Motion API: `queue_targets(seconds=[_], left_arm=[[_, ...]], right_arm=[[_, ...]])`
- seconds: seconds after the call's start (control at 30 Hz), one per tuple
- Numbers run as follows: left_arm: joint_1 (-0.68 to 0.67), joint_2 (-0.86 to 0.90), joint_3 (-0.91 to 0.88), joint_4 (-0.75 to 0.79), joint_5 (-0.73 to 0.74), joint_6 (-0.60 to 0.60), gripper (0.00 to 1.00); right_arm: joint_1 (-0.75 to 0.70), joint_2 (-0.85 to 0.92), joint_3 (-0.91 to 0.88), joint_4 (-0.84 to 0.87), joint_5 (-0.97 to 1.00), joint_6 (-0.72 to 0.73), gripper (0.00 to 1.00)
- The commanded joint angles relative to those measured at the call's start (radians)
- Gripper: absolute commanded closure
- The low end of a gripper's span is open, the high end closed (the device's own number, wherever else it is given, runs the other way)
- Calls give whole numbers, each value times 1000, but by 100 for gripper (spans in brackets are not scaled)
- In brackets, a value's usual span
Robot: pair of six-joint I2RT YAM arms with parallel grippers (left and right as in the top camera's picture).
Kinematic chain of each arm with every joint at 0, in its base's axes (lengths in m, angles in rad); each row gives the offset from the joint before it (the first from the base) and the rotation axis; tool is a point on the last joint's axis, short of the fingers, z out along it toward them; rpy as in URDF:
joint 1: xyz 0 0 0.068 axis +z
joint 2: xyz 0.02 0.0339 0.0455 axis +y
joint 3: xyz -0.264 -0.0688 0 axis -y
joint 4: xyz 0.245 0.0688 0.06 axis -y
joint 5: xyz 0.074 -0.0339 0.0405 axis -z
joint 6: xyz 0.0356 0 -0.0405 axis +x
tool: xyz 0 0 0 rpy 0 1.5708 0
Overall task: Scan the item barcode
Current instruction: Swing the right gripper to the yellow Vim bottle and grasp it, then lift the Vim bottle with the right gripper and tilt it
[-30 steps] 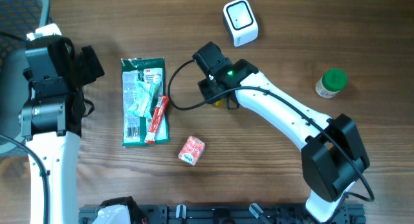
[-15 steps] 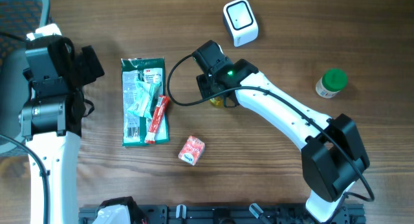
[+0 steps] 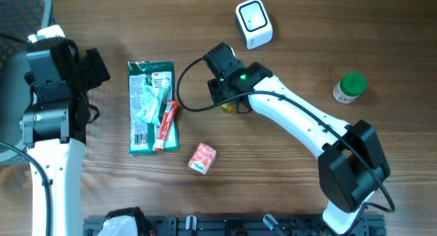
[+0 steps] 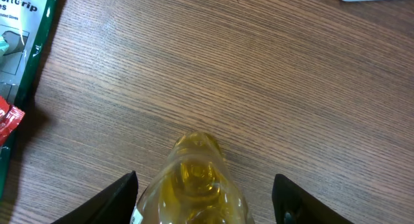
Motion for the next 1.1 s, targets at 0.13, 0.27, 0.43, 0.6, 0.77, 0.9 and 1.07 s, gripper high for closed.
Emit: queue_targets(seconds=[0.13,0.27,0.43,0.6,0.77,0.9,1.07], left_arm=[[6,1,4,3,5,2,0],[6,1,4,3,5,2,0],[6,1,4,3,5,2,0],[6,1,4,3,5,2,0],[6,1,4,3,5,2,0],[6,1,4,3,5,2,0],[6,1,4,3,5,2,0]], right_arm=[[-25,16,-5,-2,-8,2,50],[-72,7,-5,-2,-165,1,57],[-206,-61,-5,-36,-451,1,68],[-406,-134,-5,-51,-1005,2,70],[-536,-138,-5,-121,-1335,-39,70],[-552,-138,-5,-207,-1498,-140,69],[-551,-138,-5,-340,-1497,-245,70]])
